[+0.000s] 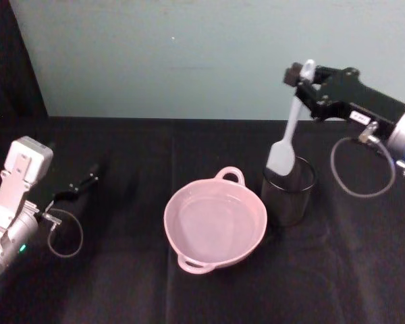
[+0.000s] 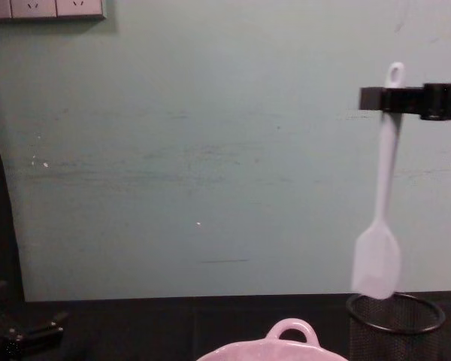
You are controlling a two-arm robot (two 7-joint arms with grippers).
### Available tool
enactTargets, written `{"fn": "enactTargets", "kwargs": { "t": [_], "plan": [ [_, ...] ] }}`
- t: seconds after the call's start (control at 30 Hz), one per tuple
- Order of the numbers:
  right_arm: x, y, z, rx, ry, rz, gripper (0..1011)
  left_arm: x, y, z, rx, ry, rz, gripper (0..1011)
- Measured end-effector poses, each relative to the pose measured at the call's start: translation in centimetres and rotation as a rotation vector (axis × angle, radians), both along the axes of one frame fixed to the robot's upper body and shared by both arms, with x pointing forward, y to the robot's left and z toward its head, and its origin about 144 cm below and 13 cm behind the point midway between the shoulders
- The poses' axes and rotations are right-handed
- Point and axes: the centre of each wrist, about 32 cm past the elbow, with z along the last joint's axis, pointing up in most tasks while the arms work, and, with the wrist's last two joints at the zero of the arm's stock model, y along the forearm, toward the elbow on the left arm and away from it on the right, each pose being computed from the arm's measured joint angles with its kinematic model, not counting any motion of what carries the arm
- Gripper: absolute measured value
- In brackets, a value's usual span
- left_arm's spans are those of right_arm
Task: Use the one hand to pick up the spoon and stir the clear water in the bowl.
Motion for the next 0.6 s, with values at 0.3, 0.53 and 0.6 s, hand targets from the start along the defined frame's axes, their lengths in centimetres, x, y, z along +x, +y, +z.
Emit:
{"fn": "enactTargets", "kwargs": {
  "t": [0.3, 0.53, 0.6],
  "plan": [
    [0.1, 3.2, -1.6, 0.031, 0.011, 0.099, 114, 0.0, 0.0, 0.0, 0.0, 0.0, 0.0, 1005],
    [-0.1, 5.2, -5.1, 0.039, 0.036, 0.159, 114, 0.0, 0.0, 0.0, 0.0, 0.0, 0.0, 1005],
    [-0.1, 5.5, -5.8, 0.037, 0.045, 0.166, 114, 0.0, 0.0, 0.0, 0.0, 0.0, 0.0, 1005]
  ]
}}
